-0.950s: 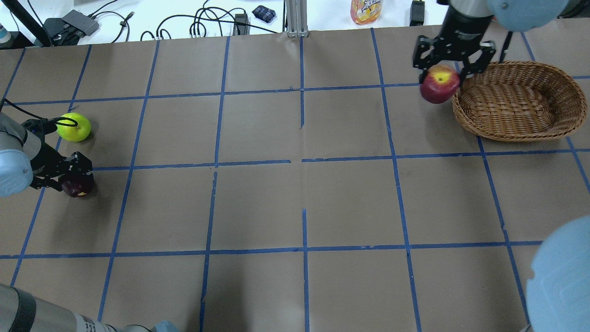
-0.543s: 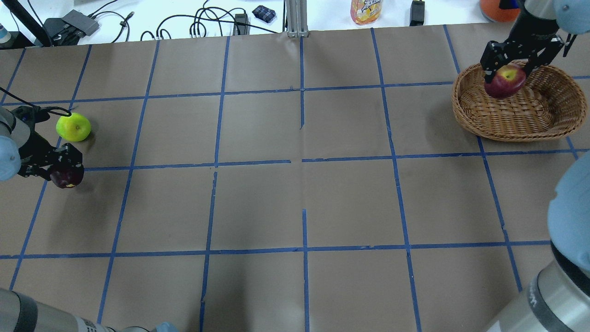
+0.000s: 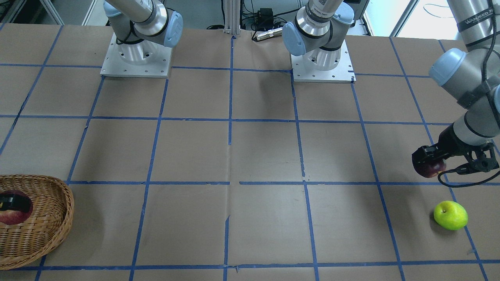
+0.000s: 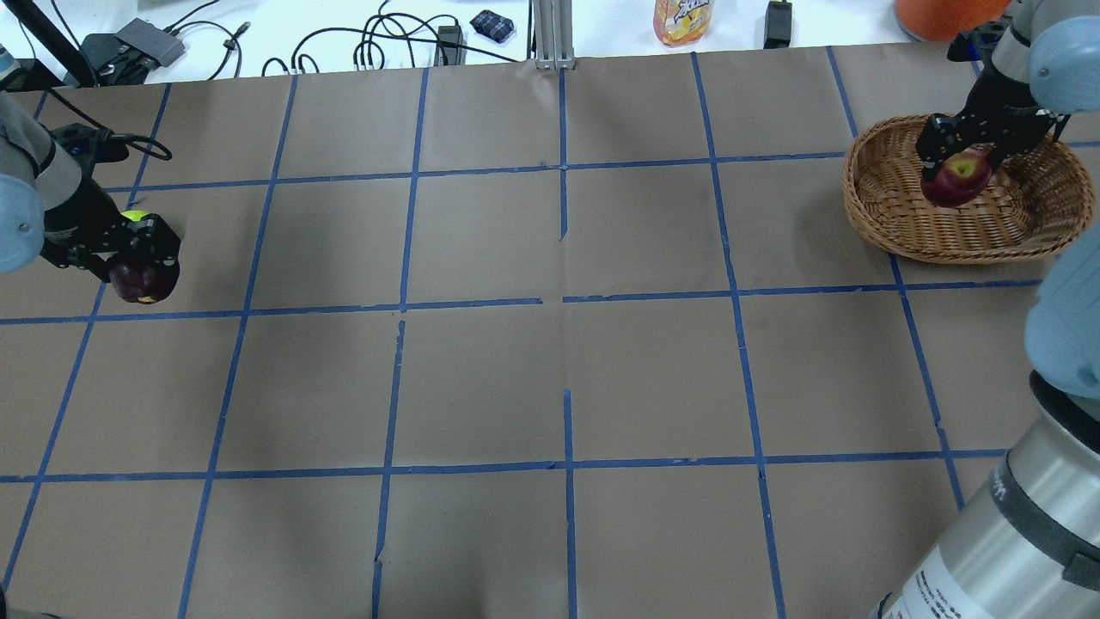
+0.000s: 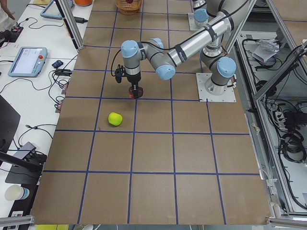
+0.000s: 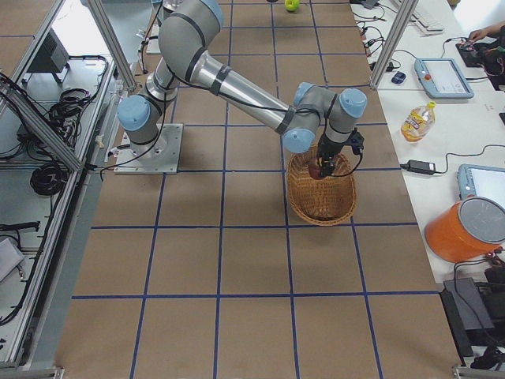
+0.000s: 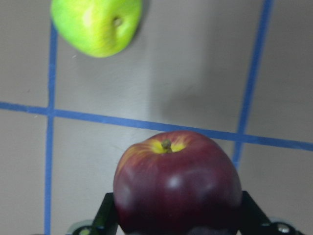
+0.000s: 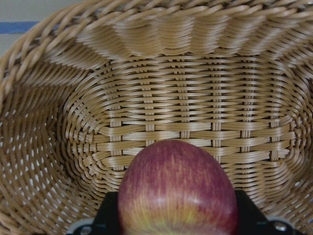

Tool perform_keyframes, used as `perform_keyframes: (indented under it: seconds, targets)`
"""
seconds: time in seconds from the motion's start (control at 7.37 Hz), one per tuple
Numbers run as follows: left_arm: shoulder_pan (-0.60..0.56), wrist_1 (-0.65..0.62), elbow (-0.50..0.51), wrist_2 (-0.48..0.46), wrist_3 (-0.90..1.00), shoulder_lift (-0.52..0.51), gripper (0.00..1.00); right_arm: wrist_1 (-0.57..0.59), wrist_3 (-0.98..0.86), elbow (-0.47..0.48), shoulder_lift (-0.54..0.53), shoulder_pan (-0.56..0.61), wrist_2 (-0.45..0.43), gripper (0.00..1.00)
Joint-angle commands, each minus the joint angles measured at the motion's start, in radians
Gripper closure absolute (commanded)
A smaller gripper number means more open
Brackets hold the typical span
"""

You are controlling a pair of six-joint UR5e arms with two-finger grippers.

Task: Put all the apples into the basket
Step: 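Set the dark red apple at table center with left gripper while right withdraws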

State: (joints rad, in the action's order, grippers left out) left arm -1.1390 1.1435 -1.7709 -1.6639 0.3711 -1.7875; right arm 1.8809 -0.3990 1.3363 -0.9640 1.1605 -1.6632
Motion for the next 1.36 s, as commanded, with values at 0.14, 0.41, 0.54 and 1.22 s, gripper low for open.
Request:
perform_keyframes:
  seconds: [0.14,0.41,0.54,1.22]
  targets:
    - [-0.264,0.041,0.007,0.078,-0.16,0.031,0.96,0.006,-0.014,-0.012,0.031,-0.015,0.002,0.25]
    - [-0.411,0.026,0.001,0.162,-0.265,0.013,0.96,-0.029,-0.02,-0.014,-0.002,-0.028,-0.001,0.0]
    - [-0.459,0.024,-0.005,0.167,-0.314,0.011,0.96,-0.072,-0.017,-0.016,-0.022,-0.03,0.0,0.0]
    - [-0.749,-0.198,0.007,0.213,-0.61,-0.111,0.99,-0.221,0.028,-0.014,-0.151,-0.013,0.048,0.0]
